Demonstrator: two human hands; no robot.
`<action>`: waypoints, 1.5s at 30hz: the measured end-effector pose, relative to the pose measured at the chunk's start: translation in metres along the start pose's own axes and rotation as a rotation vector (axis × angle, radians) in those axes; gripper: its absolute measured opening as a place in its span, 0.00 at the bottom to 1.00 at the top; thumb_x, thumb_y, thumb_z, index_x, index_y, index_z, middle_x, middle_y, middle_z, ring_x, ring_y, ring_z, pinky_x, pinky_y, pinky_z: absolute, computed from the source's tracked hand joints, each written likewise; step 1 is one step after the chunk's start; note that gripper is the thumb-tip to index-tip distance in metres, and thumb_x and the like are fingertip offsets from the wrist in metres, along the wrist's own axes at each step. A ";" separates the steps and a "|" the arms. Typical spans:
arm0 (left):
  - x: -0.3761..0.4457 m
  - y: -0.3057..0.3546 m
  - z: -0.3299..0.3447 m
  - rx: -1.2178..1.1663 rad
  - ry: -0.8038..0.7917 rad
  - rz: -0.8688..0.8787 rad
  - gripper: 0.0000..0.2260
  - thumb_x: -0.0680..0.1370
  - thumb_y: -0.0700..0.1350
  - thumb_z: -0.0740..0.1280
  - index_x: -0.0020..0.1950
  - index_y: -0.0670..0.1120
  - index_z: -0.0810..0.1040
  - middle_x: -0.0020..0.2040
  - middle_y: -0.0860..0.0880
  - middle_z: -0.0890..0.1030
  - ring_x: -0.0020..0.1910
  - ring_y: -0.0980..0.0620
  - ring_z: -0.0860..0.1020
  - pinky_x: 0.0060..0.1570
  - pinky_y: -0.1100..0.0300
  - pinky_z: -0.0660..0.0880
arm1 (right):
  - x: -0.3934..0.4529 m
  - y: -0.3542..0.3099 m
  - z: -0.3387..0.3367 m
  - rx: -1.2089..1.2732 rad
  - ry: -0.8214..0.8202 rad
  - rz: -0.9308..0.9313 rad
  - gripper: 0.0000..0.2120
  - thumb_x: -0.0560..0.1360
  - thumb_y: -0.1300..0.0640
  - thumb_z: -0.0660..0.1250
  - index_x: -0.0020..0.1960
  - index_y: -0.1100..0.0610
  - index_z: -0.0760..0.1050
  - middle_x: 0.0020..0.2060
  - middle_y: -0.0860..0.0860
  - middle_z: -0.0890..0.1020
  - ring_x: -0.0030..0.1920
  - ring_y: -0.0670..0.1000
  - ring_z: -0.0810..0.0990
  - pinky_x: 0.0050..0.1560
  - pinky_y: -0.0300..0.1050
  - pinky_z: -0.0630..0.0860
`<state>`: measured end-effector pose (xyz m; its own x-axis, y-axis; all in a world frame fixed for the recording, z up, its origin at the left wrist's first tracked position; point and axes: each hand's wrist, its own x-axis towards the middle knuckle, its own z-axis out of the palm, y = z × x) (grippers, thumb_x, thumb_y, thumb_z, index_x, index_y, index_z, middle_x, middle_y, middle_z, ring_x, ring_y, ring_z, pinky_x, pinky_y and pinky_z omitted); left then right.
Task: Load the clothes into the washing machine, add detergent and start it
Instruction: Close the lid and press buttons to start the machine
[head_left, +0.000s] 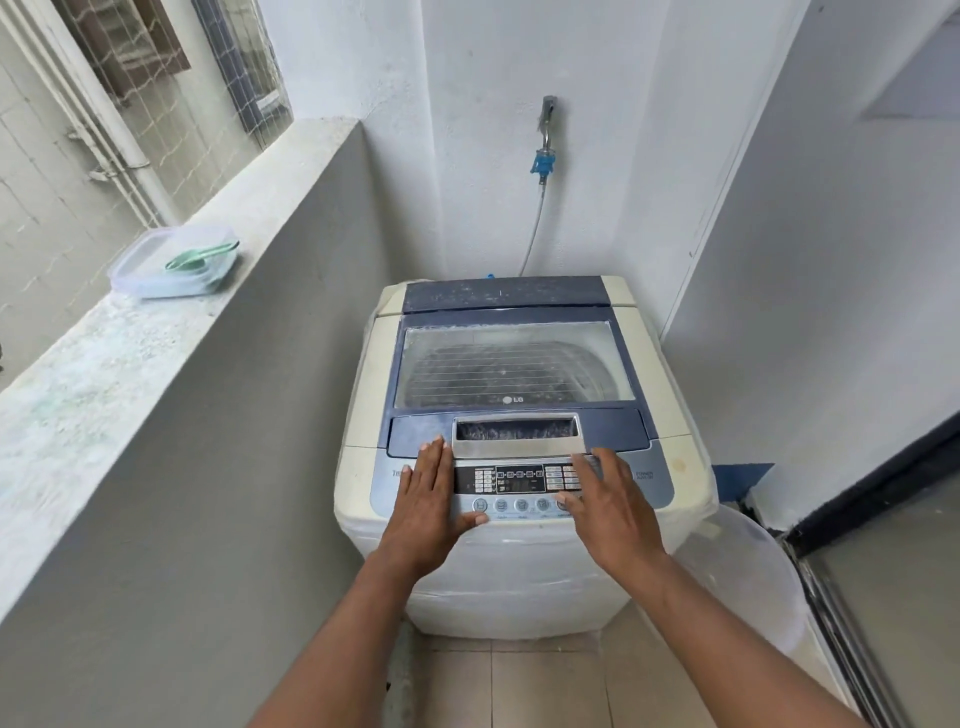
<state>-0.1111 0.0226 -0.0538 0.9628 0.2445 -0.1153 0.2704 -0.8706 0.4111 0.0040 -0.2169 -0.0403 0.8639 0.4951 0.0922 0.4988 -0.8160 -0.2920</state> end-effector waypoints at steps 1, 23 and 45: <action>0.000 -0.002 0.002 0.031 -0.005 0.007 0.48 0.76 0.77 0.48 0.83 0.48 0.33 0.82 0.52 0.29 0.83 0.50 0.31 0.83 0.47 0.37 | -0.002 0.003 0.002 -0.014 0.015 0.008 0.24 0.78 0.47 0.72 0.70 0.57 0.74 0.67 0.57 0.73 0.68 0.60 0.73 0.60 0.56 0.79; 0.000 -0.009 0.013 0.196 -0.070 0.008 0.50 0.69 0.79 0.26 0.80 0.47 0.26 0.80 0.53 0.24 0.79 0.50 0.23 0.78 0.49 0.28 | -0.038 0.055 -0.014 -0.285 0.126 0.016 0.24 0.79 0.42 0.66 0.71 0.52 0.76 0.56 0.55 0.78 0.53 0.57 0.79 0.49 0.55 0.75; 0.000 -0.005 0.007 0.226 -0.121 -0.005 0.56 0.65 0.83 0.30 0.80 0.44 0.26 0.80 0.50 0.24 0.79 0.48 0.23 0.78 0.47 0.30 | -0.017 0.061 -0.044 -0.068 -0.101 0.073 0.10 0.72 0.63 0.66 0.50 0.57 0.83 0.47 0.51 0.81 0.46 0.57 0.83 0.44 0.48 0.80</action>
<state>-0.1126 0.0245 -0.0623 0.9508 0.2077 -0.2298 0.2548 -0.9462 0.1994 0.0229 -0.2880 -0.0178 0.8884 0.4584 -0.0238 0.4415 -0.8677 -0.2285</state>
